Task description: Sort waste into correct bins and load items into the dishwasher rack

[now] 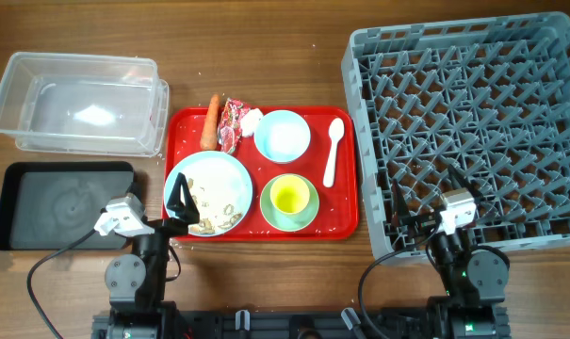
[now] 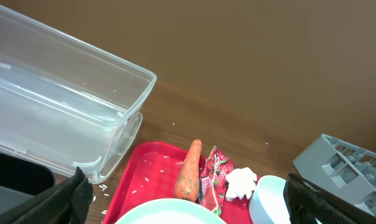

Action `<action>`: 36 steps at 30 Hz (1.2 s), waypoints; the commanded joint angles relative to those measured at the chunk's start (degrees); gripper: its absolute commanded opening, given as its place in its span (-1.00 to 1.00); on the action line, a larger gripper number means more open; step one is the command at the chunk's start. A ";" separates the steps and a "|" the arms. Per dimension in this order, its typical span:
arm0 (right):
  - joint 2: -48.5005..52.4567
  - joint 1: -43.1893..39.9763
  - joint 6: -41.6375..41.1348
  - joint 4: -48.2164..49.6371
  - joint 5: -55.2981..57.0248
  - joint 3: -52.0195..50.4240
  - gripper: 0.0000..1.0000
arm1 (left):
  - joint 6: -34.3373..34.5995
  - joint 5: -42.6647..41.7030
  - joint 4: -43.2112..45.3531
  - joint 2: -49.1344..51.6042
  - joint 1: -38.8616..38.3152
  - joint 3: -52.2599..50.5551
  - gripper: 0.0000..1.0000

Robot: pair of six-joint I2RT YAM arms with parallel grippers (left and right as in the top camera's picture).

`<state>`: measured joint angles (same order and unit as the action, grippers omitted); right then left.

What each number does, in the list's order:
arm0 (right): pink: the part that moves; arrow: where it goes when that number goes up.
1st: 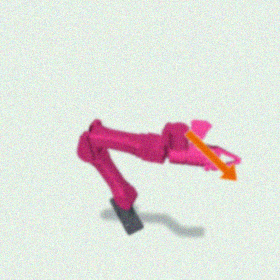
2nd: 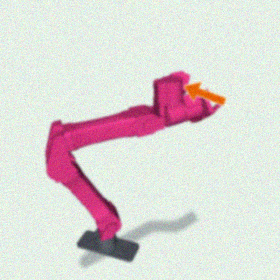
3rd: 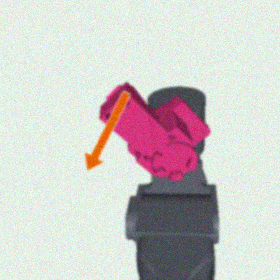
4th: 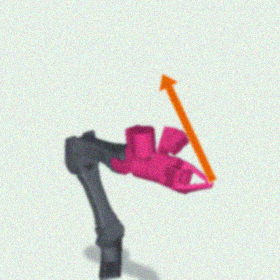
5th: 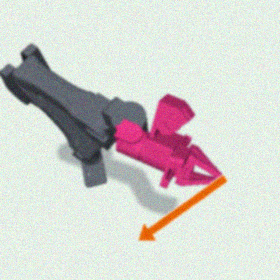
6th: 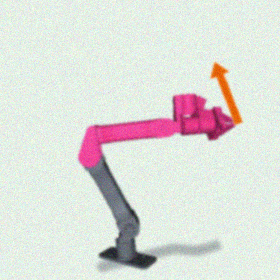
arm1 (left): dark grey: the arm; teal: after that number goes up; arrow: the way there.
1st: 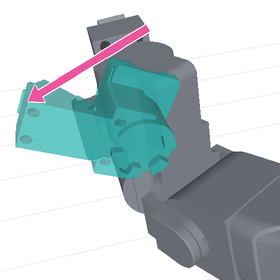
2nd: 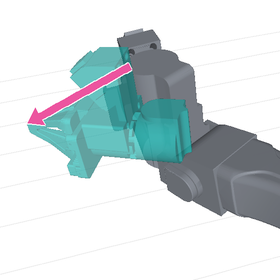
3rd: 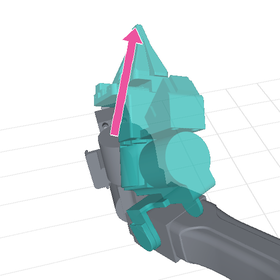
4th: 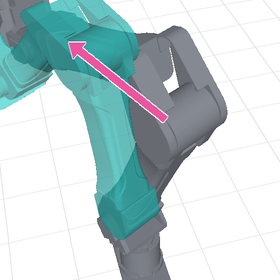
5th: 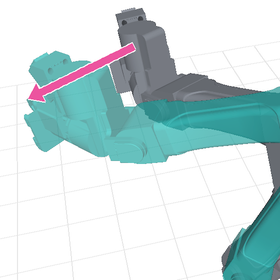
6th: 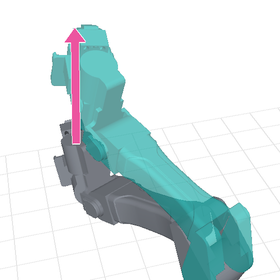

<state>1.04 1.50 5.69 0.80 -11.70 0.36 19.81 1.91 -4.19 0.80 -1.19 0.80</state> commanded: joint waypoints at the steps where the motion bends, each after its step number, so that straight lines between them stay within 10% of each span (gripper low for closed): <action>1: -0.24 -0.28 0.31 0.17 0.00 -0.07 1.00 | -0.11 0.94 0.35 -0.42 -0.31 -0.48 1.00; 26: -0.24 -0.28 -3.21 1.53 -7.76 3.41 0.99 | 0.33 -3.26 6.16 -0.35 -0.31 1.46 0.99; 31: 8.28 -0.28 -11.63 -6.16 -7.78 21.35 0.99 | 0.37 -4.44 0.83 10.36 -0.31 17.88 0.99; 36: 45.35 -0.28 -14.73 -37.13 -14.38 55.12 1.00 | 2.03 -11.17 -39.34 55.12 -0.90 65.94 0.99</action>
<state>35.53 1.30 -7.35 -29.80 -22.11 43.94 21.34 -4.25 -32.75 37.91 -1.19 47.70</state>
